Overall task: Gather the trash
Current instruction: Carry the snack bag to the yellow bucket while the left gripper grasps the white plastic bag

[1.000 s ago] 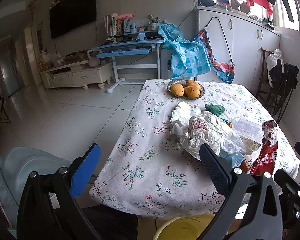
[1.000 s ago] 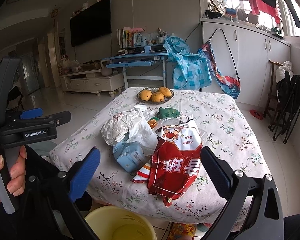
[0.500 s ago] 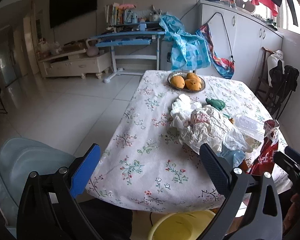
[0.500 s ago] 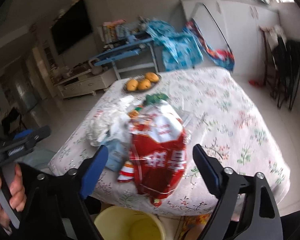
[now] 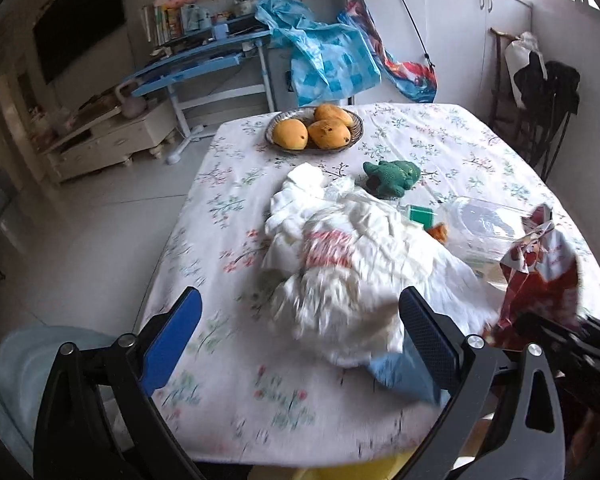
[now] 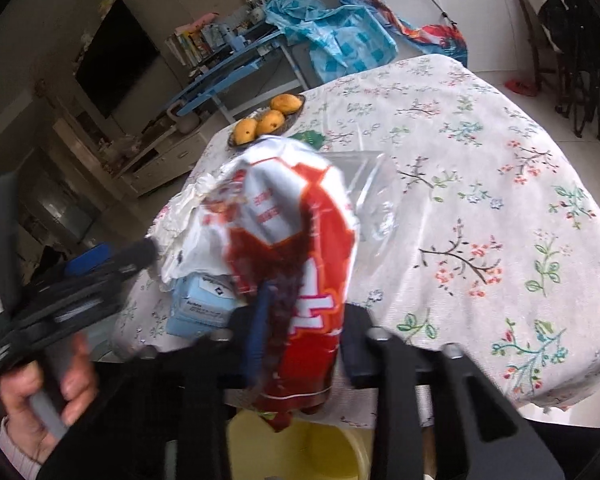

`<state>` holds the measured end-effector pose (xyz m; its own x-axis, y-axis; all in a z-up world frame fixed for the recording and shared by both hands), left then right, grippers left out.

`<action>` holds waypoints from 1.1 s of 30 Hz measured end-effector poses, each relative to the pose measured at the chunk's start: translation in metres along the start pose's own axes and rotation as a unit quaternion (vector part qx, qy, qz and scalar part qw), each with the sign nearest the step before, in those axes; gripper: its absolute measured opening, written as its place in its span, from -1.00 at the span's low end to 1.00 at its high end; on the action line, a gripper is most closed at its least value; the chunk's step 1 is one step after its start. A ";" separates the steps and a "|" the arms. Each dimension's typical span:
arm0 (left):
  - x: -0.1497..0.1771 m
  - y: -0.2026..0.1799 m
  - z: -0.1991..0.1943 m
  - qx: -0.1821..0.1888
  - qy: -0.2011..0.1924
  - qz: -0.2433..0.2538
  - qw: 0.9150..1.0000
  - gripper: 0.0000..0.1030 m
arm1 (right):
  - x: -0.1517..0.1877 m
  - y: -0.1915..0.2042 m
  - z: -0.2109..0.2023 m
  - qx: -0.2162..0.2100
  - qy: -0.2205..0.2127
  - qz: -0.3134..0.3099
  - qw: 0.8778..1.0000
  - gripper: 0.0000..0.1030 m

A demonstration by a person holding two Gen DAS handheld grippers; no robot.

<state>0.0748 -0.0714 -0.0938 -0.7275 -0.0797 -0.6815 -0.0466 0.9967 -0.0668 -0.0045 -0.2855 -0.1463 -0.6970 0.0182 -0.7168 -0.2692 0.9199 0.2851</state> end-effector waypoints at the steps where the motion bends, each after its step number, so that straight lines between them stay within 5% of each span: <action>1: -0.001 -0.001 0.004 0.008 0.006 -0.006 1.000 0.52 | -0.001 0.001 -0.001 -0.003 -0.003 -0.002 1.000 -0.60; 2: -0.003 -0.001 0.009 0.025 0.018 -0.016 0.999 0.15 | -0.001 0.002 -0.003 -0.008 -0.008 -0.003 1.000 -0.63; 5: -0.008 0.002 0.010 0.050 0.016 -0.037 0.998 -0.26 | -0.006 0.003 -0.009 -0.017 -0.023 -0.004 1.000 -0.66; 8: -0.008 0.008 0.002 0.061 0.004 -0.044 0.997 -0.42 | -0.011 0.006 -0.019 -0.029 -0.047 -0.006 0.998 -0.67; 16: -0.022 0.042 -0.042 0.090 -0.030 -0.092 0.991 -0.49 | -0.013 0.039 -0.043 -0.064 -0.061 -0.068 0.994 -0.67; 24: -0.009 0.060 -0.078 0.089 -0.030 -0.094 0.991 -0.48 | 0.044 0.102 -0.028 -0.122 0.056 -0.168 0.977 -0.67; 33: 0.026 0.053 -0.097 0.086 -0.010 -0.072 0.994 -0.47 | 0.099 0.120 0.008 -0.116 0.180 -0.208 0.954 -0.58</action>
<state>-0.0136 -0.0194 -0.0443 -0.7079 -0.2243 -0.6698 -0.0313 0.9573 -0.2875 -0.1007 -0.1704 -0.1882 -0.6692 -0.5039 -0.5461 -0.6835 0.7057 0.1866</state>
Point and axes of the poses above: each gripper's, at about its wrist camera, not at the fingertips, and z roughly the way its jaws point, y to its left, x to its underside, the point moved 3 cm from there along z, roughly the way its jaws point, and after that the axes turned 15 degrees about -z, right-handed, at the moved point
